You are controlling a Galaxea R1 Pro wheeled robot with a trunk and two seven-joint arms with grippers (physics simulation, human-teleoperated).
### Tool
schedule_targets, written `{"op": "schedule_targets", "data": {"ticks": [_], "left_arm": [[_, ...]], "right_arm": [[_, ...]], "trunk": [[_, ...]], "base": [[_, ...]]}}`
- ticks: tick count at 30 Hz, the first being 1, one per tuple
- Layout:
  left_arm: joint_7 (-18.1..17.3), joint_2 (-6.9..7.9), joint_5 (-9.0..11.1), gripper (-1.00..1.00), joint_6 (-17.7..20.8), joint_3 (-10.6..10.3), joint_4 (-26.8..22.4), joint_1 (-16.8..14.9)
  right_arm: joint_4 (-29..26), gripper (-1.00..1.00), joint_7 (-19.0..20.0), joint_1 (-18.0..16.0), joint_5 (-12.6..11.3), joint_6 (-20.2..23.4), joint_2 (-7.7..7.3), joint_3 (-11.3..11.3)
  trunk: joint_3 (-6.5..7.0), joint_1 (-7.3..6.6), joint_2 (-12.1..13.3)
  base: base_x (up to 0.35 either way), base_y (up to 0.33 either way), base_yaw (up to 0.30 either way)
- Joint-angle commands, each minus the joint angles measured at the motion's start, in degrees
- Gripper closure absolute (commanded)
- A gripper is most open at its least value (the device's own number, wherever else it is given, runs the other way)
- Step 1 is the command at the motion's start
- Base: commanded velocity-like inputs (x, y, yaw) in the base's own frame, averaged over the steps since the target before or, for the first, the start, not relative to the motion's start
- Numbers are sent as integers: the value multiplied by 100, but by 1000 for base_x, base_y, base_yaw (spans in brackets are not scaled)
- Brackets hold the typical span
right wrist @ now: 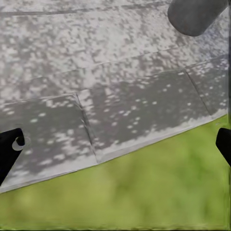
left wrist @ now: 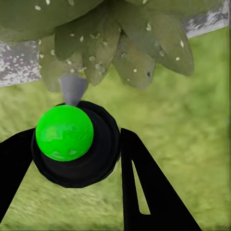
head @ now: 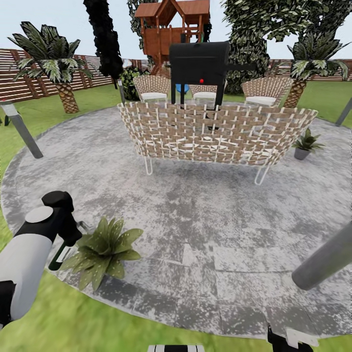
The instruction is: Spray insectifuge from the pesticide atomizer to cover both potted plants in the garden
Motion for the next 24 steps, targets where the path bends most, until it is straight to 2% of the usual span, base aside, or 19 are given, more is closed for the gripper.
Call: {"op": "schedule_targets", "data": {"ticks": [1,4,7,9,11,12,13,14,15,16,17,18,19,20,21,22,24], "left_arm": [[-52,-1,-47,100,60,15,-1,-3],[-52,104,-41,100,72,24,3,-2],[-52,294,19,100,84,30,7,29],[-52,393,228,100,80,66,4,230],[-52,426,556,100,66,219,-2,448],[-52,434,883,100,54,352,-4,614],[-52,439,1372,100,-93,492,-5,821],[25,442,1646,100,-278,575,-3,929],[385,454,2073,100,-687,767,0,1116],[617,467,2356,100,-1018,958,0,1267],[984,485,2777,100,-1659,1407,6,1549],[1338,494,3176,100,-2541,2021,17,1894],[1500,495,3373,100,-3537,2552,74,2214],[1592,490,3476,100,-4807,3108,456,2540],[1640,485,3484,100,-5442,3310,1053,2642],[1685,478,3491,100,-5531,3344,1180,2656],[1945,458,3495,100,-5606,3358,1309,2668]], "right_arm": [[11,-100,-39,-5,62,-18,-2,-27],[12,-100,-39,-5,62,-22,-2,-27],[13,-100,-39,-5,62,-21,-2,-26],[11,-100,-39,-5,62,-20,-2,-26],[12,-100,-39,-5,62,-21,-2,-24],[13,-100,-34,-5,65,-23,1,-17],[13,-100,-27,-5,71,-23,4,-13],[13,-100,-23,-5,73,-24,2,-11],[13,-100,-15,-5,77,-24,0,-7],[14,-100,-9,-5,88,-24,-1,17],[14,-100,-2,-5,185,-20,0,171],[10,-100,-1,-5,450,-17,3,552],[-5,-100,4,-6,800,-21,7,1088],[-19,-100,280,-8,1172,-17,7,1889],[-188,-100,1386,-90,1315,-2,7,2572],[-402,-100,1958,-159,1334,4,13,2693],[-839,-100,3151,-290,1348,11,47,2792]], "trunk": [[-4,-4,-2],[-4,-4,-2],[-4,-4,-2],[-4,-4,-2],[-4,-4,-2],[-4,-4,-2],[-4,-4,-2],[-4,-4,-2],[-4,-4,-2],[-4,-4,-2],[-4,-4,-2],[-4,-4,-2],[-4,-4,-2],[-4,-4,-2],[-4,-4,-2],[-4,-4,-2],[-4,-4,-2]], "base": [[-279,0,0],[-325,56,0],[-334,73,0],[-336,76,0],[-336,76,0],[-336,76,0],[-337,76,0],[-337,76,0],[-337,76,0],[-337,76,0],[-337,75,0],[-337,75,0],[-337,74,0],[-336,74,0],[-337,74,0],[-337,74,0],[-337,54,0]]}}
